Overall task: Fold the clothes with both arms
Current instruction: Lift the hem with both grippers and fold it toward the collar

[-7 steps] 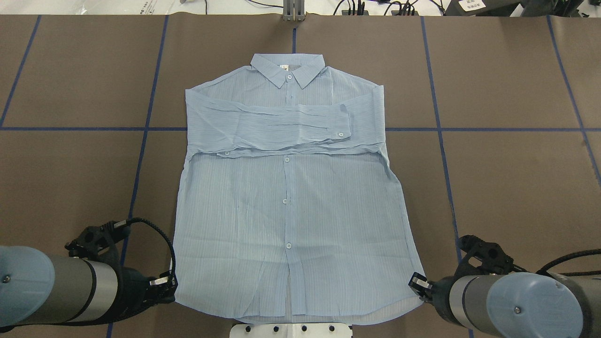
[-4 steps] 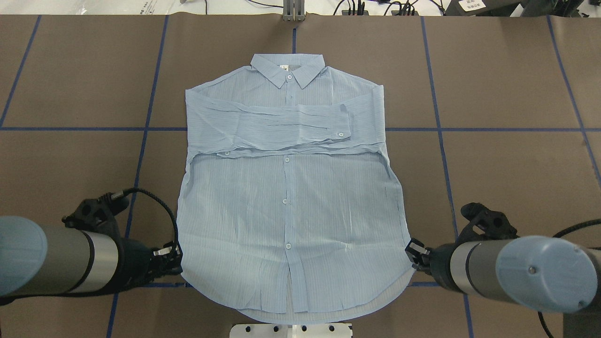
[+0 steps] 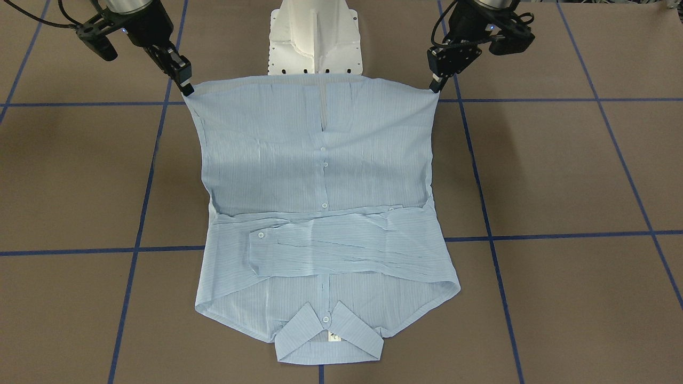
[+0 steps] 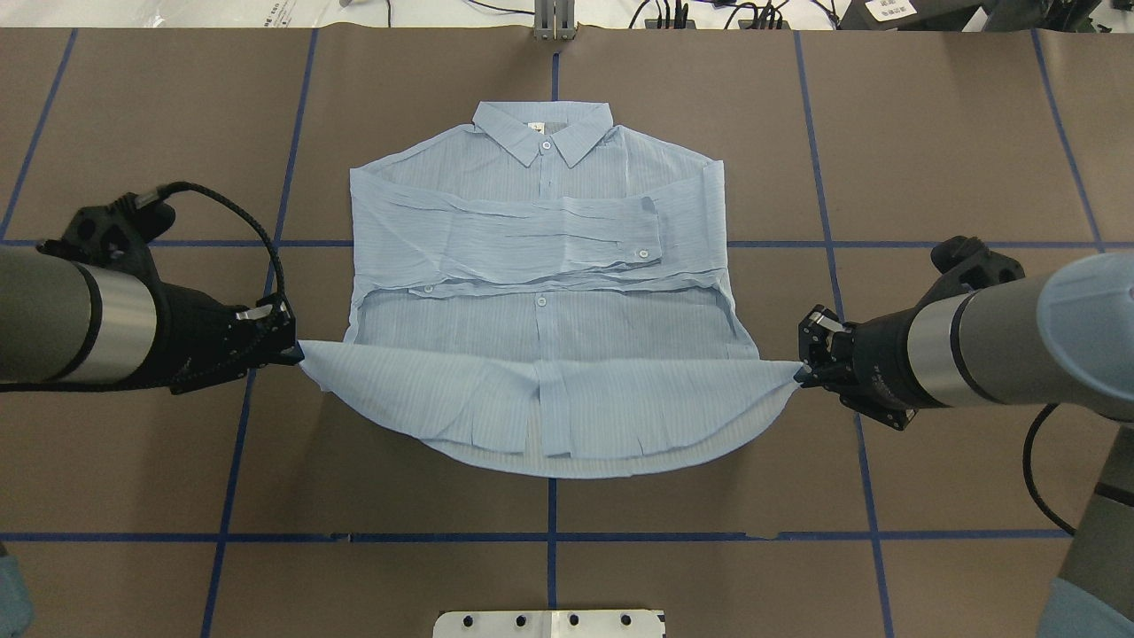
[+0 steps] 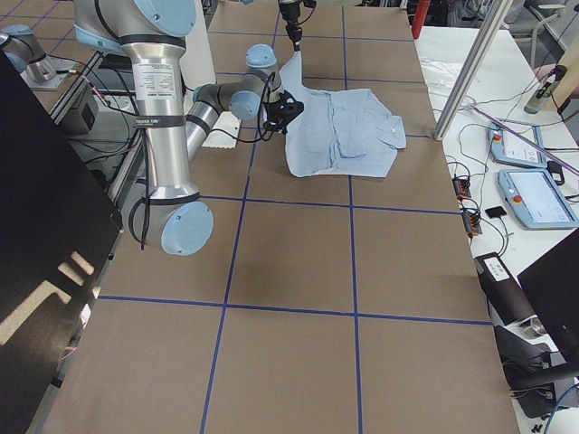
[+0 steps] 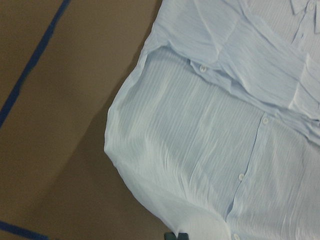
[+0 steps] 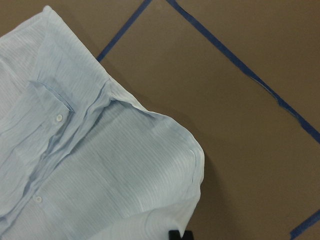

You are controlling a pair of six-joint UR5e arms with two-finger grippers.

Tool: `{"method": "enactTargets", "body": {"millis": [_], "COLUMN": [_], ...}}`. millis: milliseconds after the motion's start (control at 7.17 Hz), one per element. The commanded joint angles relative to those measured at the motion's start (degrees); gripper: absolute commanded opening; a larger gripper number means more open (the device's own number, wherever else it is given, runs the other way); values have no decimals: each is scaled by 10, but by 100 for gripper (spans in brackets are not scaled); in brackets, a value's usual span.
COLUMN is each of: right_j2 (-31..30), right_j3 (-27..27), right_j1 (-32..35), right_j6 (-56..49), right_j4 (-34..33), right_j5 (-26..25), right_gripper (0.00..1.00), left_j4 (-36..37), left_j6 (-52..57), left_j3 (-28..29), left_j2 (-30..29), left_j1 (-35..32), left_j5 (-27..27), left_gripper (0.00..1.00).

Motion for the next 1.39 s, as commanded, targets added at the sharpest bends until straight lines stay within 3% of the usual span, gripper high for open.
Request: {"method": "enactTargets", "body": {"millis": [0, 139, 418, 697, 976, 1115, 1255], "right_j2": [121, 172, 178, 240, 297, 321, 325], "right_j3": [-47, -89, -142, -237, -372, -443, -482], "right_j1": [47, 61, 83, 101, 137, 166, 174], "right_j6": [-13, -52, -136, -164, -186, -200, -208], "right_j4": [-104, -140, -132, -125, -61, -16, 18], "right_j5": [2, -1, -2, -2, 19, 58, 70], "right_gripper": [0, 0, 0, 0, 0, 0, 0], "left_j4": [25, 25, 13, -24, -101, -147, -177], "left_j6": [46, 71, 122, 130, 129, 128, 128], "left_j3": [28, 80, 176, 250, 348, 394, 434], "left_j2": [-34, -74, -133, -165, -190, -194, -202], "left_j1": [-59, -78, -104, -112, -124, -135, -136], "left_j5": [-11, -10, -9, -9, -9, -9, -9], "left_gripper": [0, 0, 0, 0, 0, 0, 0]}}
